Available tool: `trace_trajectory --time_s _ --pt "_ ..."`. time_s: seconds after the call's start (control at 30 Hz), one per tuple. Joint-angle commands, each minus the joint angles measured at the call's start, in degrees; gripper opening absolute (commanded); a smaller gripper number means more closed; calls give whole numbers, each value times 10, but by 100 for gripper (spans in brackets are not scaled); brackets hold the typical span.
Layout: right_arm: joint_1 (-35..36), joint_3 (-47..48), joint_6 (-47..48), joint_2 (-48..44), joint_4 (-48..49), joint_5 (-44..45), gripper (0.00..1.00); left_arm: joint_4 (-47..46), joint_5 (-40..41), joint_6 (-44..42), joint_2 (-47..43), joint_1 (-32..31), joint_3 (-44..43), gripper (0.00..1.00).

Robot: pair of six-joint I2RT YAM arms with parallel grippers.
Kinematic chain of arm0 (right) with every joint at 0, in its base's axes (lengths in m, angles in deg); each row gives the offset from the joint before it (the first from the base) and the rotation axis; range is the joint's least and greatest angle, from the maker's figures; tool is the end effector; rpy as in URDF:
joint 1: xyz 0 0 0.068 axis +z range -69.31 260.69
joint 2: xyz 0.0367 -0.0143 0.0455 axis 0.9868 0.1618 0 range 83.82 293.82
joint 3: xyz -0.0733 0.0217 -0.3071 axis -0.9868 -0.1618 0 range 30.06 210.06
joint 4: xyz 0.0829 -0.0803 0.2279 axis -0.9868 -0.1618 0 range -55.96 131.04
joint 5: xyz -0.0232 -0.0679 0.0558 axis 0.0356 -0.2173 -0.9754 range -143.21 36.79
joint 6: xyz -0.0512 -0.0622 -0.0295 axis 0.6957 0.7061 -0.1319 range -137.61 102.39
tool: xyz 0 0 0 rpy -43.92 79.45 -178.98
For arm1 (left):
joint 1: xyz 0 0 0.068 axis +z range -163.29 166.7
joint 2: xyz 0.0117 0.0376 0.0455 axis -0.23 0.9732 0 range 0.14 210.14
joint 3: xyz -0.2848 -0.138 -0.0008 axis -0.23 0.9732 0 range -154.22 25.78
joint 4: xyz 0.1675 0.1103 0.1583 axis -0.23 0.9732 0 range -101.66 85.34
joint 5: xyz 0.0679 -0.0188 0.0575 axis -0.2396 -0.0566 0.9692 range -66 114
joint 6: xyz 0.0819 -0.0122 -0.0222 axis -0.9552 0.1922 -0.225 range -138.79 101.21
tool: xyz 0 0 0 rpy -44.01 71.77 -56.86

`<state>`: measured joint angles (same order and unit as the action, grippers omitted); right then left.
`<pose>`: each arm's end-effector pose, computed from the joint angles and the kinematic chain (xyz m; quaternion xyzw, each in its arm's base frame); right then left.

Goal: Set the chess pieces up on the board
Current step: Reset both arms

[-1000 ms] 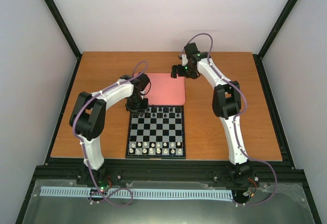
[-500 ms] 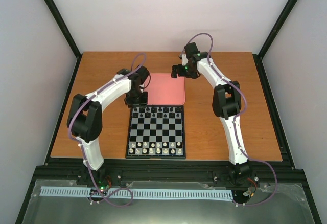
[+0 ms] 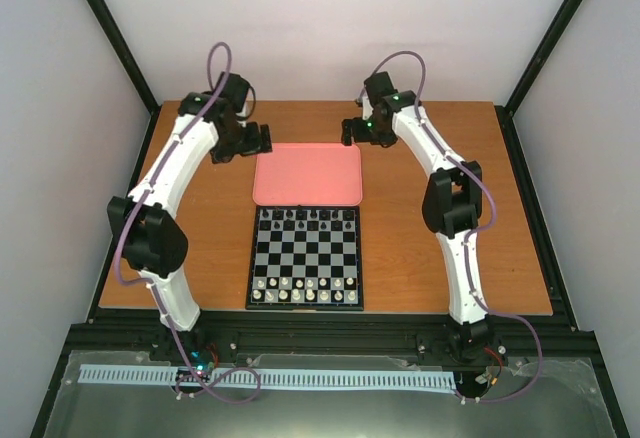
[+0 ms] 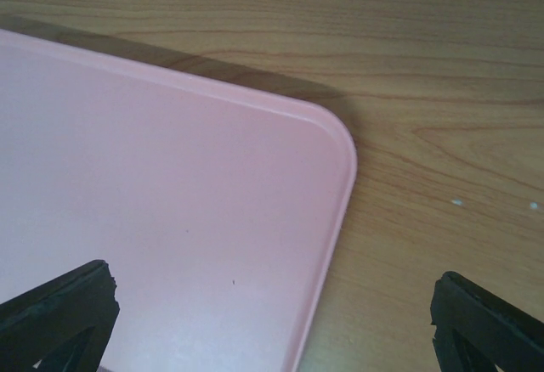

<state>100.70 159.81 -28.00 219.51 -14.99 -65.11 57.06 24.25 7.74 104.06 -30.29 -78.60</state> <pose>0.5154 0.2043 0.2336 -0.1060 0.9595 0.1603 0.2061 0.3711 -0.1130 0.3364 -0.0820 0.9786 -0.0679 0.1759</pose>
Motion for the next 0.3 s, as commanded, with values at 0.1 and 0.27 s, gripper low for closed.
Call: trace_trajectory --time_s 0.1,0.27 --pt "5 -37 -3 -63 -33 38 100 11 23 -35 -13 68 -57 100" --pt "7 -37 -9 -76 -33 53 100 3 11 -47 -15 80 -57 100"
